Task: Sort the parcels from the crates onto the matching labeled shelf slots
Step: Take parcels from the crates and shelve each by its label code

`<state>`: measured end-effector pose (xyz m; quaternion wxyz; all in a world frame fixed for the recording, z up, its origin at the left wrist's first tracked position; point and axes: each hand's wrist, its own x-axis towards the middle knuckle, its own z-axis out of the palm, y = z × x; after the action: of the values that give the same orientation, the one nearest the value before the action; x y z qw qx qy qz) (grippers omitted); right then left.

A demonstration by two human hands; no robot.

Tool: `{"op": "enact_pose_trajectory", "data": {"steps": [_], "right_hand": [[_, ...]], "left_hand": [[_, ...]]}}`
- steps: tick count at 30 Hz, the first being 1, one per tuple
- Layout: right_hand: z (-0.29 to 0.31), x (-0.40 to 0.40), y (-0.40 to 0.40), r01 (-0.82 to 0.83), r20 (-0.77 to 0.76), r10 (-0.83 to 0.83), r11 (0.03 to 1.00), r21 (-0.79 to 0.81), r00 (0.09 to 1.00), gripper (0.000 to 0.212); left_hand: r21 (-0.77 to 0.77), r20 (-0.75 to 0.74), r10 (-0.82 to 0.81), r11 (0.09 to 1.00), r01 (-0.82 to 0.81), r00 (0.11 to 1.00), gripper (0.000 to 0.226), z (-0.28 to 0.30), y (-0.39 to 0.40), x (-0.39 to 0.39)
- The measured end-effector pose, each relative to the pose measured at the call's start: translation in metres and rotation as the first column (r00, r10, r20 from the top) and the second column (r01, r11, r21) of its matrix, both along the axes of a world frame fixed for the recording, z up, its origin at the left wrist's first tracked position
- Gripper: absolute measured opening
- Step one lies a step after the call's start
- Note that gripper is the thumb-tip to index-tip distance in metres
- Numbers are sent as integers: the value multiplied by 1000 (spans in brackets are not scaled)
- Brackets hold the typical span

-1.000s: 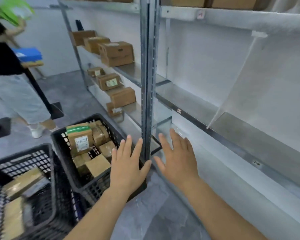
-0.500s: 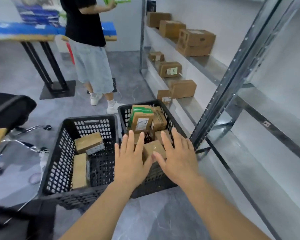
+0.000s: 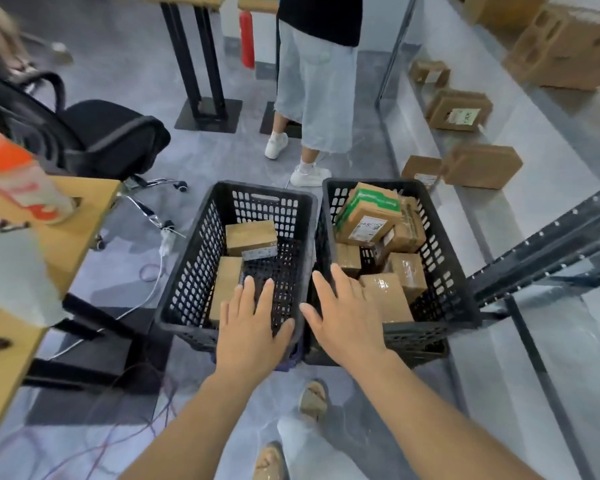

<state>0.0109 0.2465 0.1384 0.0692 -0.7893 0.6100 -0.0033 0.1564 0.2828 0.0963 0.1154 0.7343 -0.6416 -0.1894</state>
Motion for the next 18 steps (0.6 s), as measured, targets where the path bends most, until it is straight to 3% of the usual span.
{"op": "enact_pose_trajectory", "data": {"steps": [3,8,18], "right_hand": [[-18,7,-26,-93,40,88,985,143,995,60],[-43,20,-72,-125,101,105,968,217,989,58],[-132,43,-128,-51,127,-2,911,410,992,51]], "left_hand": [[47,28,27,998,-28,999,75,-8,-15,14],[123,57,63,990,-70,996,73,-19,-55,33],[340,87,91,933,-116,992,73,-89,-114,70]]}}
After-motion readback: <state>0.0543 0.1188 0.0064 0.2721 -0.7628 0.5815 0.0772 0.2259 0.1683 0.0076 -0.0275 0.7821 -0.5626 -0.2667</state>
